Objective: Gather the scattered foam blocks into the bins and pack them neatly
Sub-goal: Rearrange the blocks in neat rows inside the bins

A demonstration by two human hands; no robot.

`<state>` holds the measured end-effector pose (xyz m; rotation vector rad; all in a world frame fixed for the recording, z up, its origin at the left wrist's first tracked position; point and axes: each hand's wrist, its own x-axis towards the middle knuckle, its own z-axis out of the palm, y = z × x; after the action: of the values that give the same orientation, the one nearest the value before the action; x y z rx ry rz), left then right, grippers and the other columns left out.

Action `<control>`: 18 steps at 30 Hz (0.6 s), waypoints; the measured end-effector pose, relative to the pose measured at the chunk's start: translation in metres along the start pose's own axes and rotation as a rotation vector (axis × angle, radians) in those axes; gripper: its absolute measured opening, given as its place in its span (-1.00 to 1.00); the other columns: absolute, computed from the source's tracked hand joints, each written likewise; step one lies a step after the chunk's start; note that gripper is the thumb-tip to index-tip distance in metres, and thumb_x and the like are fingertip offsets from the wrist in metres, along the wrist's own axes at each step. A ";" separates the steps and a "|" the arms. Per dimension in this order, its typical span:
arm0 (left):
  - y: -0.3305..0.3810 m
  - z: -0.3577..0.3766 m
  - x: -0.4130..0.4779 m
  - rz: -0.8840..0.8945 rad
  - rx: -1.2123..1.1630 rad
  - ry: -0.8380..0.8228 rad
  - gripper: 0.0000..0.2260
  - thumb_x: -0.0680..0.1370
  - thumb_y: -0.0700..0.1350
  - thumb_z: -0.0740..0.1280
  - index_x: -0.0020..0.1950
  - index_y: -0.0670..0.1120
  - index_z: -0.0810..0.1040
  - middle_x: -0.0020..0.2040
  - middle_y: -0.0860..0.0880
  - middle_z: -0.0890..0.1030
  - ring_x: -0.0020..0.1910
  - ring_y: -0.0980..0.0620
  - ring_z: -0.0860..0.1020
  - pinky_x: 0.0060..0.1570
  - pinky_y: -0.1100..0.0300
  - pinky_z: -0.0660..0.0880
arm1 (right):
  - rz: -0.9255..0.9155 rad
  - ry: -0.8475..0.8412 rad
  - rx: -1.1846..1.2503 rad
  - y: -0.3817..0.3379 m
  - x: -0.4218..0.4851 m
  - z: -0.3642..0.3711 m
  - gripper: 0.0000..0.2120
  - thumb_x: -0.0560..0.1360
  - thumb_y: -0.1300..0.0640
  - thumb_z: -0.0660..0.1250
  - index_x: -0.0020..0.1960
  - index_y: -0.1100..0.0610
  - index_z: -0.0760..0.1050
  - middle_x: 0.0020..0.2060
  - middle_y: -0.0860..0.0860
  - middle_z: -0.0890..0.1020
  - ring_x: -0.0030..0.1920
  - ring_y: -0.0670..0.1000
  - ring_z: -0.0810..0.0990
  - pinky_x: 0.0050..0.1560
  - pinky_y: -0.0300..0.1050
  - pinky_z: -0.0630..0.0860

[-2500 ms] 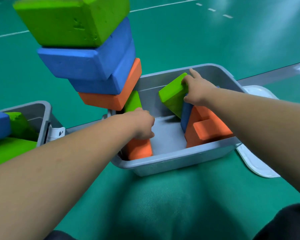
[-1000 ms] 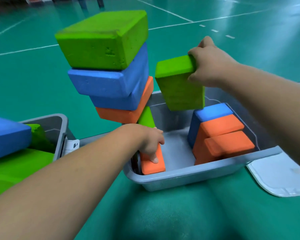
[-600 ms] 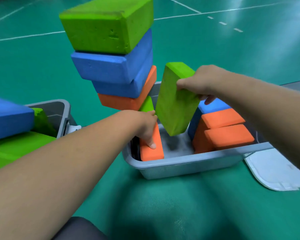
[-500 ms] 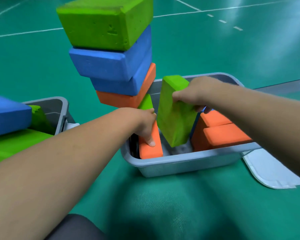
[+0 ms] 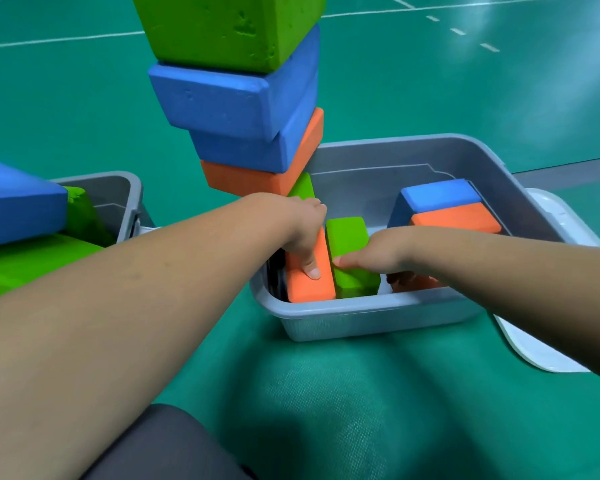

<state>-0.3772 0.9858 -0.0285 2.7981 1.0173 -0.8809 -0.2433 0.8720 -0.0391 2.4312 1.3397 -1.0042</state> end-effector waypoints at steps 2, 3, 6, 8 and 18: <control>0.001 -0.001 -0.001 0.011 0.010 -0.001 0.26 0.22 0.40 0.60 0.68 -0.12 0.05 0.68 -0.06 0.09 0.61 -0.18 0.20 0.53 -0.13 0.27 | -0.050 0.049 0.019 0.002 0.003 0.003 -0.20 0.40 -0.53 0.29 0.18 0.20 0.54 0.03 0.18 0.64 -0.05 0.18 0.69 0.08 0.08 0.66; 0.001 -0.001 -0.002 0.016 0.017 -0.004 0.24 0.23 0.40 0.60 0.68 -0.11 0.06 0.68 -0.05 0.10 0.60 -0.19 0.21 0.52 -0.14 0.28 | -0.080 0.078 0.022 0.003 0.004 0.005 -0.25 0.43 -0.48 0.30 0.14 0.21 0.56 0.03 0.18 0.65 -0.03 0.18 0.69 0.09 0.07 0.65; 0.000 -0.001 -0.005 0.020 0.031 -0.015 0.22 0.27 0.41 0.57 0.70 -0.06 0.04 0.69 -0.01 0.08 0.61 -0.19 0.19 0.53 -0.15 0.27 | -0.143 0.141 0.066 0.003 0.007 0.009 -0.48 0.47 -0.33 0.35 -0.07 0.16 0.56 -0.07 0.14 0.66 -0.06 0.14 0.69 -0.04 -0.03 0.66; 0.000 -0.002 -0.007 0.023 0.038 -0.017 0.23 0.28 0.41 0.56 0.71 -0.03 -0.01 0.70 0.00 0.04 0.62 -0.19 0.15 0.55 -0.15 0.24 | -0.149 0.155 0.031 0.001 0.006 0.005 -0.52 0.46 -0.30 0.34 -0.13 0.16 0.57 -0.15 0.13 0.65 -0.13 0.14 0.69 -0.19 -0.09 0.62; 0.009 -0.009 -0.020 0.069 -0.046 -0.039 0.10 0.35 0.24 0.62 0.68 0.27 -0.04 0.63 0.05 0.27 0.55 -0.18 0.25 0.47 -0.14 0.31 | -0.208 -0.063 0.049 0.012 0.011 -0.004 -0.27 0.35 -0.48 0.29 0.17 0.11 0.60 0.05 0.06 0.70 -0.10 0.11 0.76 0.04 0.10 0.69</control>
<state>-0.3793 0.9692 -0.0122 2.7490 0.9180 -0.8888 -0.2279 0.8748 -0.0450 2.3091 1.5889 -1.1643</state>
